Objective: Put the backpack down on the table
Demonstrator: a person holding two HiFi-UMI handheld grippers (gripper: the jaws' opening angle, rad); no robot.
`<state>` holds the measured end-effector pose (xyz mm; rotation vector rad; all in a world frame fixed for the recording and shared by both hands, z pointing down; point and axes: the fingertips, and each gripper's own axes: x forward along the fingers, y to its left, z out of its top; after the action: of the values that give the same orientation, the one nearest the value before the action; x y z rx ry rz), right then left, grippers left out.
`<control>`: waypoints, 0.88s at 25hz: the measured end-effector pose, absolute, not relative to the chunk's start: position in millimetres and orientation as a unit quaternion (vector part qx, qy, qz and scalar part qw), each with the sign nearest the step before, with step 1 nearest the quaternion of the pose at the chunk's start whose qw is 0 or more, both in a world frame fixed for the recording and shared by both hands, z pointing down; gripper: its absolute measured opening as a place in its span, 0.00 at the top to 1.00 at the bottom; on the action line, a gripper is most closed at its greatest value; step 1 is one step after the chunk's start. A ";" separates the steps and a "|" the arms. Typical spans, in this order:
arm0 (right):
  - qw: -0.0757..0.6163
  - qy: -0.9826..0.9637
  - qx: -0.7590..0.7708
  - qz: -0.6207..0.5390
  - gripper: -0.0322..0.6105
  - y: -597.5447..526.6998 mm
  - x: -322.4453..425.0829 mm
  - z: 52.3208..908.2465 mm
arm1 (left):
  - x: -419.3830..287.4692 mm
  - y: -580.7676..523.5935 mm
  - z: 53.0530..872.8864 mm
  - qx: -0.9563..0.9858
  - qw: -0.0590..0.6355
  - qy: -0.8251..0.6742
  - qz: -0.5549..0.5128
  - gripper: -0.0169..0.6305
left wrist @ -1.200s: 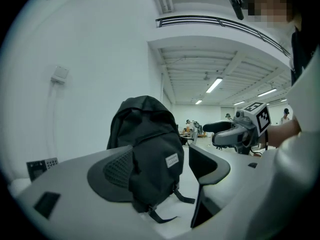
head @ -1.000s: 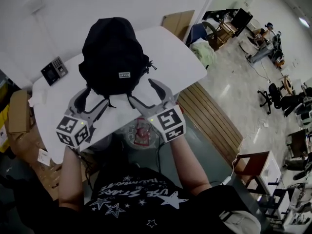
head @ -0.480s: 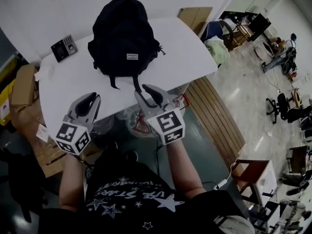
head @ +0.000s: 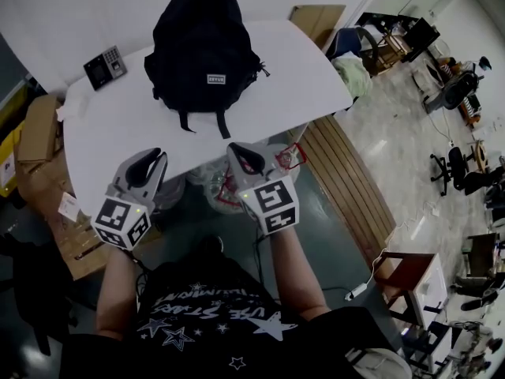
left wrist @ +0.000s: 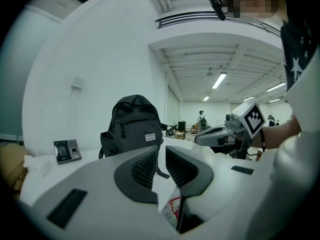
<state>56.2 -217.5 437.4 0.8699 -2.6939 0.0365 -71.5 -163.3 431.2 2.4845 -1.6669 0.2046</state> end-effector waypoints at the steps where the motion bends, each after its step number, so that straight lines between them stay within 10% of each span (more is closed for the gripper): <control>1: 0.155 -0.939 0.305 0.013 0.95 -214.5 55.0 436.8 | -71.9 -159.6 431.4 0.829 0.072 -0.551 0.068 0.89; 22: 0.191 -0.926 0.324 -0.024 0.95 -59.0 -34.3 423.9 | -150.8 -14.1 420.5 0.853 0.076 -0.513 0.058 0.96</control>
<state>-34.3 -59.0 423.9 0.9110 -2.6025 -0.0665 -150.8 -14.1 420.5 2.5561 -1.5388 0.1725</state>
